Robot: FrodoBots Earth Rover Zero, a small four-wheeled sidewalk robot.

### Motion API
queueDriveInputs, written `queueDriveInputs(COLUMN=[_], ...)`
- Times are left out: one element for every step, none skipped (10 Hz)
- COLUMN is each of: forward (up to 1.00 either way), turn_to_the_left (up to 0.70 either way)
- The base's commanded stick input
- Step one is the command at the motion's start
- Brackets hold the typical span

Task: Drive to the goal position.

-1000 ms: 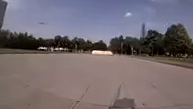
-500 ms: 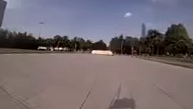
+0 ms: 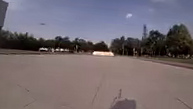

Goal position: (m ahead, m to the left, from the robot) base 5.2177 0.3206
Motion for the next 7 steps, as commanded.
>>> queueDriveInputs(forward=[1.0, 1.0, 1.0, 1.0, 1.0, 1.0, 1.0], turn_to_the_left=[-0.14, -0.14, -0.14, -0.14, -0.14, -0.14, -0.14])
